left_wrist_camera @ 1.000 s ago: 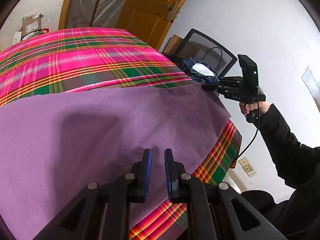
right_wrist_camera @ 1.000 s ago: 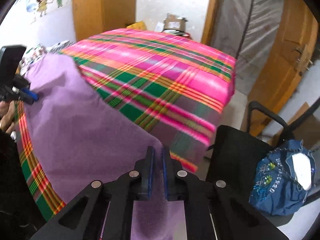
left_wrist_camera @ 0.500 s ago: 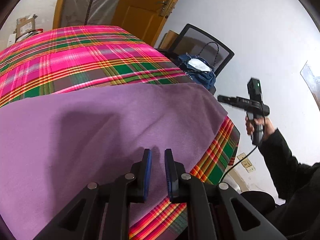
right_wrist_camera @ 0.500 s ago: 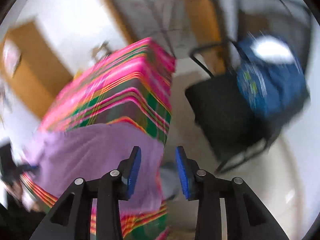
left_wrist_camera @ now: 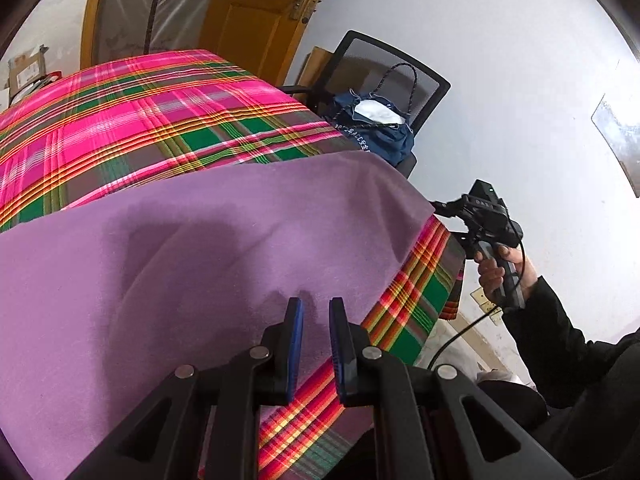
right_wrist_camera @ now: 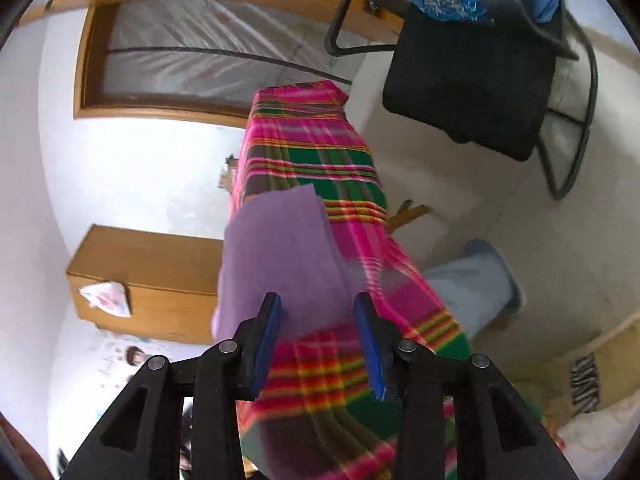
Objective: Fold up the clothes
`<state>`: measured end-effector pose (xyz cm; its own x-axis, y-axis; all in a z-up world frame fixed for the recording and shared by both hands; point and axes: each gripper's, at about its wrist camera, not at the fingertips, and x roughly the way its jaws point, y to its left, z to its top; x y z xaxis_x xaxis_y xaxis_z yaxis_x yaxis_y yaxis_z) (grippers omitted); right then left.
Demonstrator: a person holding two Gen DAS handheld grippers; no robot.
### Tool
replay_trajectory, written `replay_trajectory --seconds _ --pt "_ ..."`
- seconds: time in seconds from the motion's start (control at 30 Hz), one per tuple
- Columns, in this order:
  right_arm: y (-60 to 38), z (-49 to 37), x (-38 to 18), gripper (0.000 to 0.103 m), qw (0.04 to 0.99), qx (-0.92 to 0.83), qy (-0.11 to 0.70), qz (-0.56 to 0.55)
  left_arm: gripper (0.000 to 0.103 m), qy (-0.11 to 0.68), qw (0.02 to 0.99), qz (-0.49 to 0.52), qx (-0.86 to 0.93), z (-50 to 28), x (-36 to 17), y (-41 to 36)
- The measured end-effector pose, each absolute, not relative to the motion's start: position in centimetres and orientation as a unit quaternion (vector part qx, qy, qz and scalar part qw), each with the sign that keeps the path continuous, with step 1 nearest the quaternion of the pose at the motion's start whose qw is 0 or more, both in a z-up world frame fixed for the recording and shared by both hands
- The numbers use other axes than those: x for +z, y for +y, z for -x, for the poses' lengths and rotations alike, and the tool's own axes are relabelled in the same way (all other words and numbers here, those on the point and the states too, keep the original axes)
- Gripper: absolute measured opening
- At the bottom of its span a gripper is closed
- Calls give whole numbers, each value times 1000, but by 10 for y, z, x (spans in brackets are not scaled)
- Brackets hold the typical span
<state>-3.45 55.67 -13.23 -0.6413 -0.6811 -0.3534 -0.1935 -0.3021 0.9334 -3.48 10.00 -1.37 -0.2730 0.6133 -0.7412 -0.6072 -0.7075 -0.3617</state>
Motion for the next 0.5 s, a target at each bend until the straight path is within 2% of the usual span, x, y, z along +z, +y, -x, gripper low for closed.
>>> replay_trajectory --seconds 0.17,0.27,0.33,0.37,0.5 --pt "560 42 -142 40 170 -672 -602 -396 13 -9 375 469 800 36 -15 96" --pt "558 41 -141 40 168 -674 -596 -402 13 -10 375 470 799 37 -16 96" --pt "558 38 -133 23 156 -696 -577 -397 13 -9 375 471 799 38 -16 97" --pt "558 35 -127 7 152 -710 -566 -391 13 -9 376 470 798 37 -16 98" --pt "569 26 -105 4 122 -755 -530 -366 13 -9 376 470 798 37 -16 97"
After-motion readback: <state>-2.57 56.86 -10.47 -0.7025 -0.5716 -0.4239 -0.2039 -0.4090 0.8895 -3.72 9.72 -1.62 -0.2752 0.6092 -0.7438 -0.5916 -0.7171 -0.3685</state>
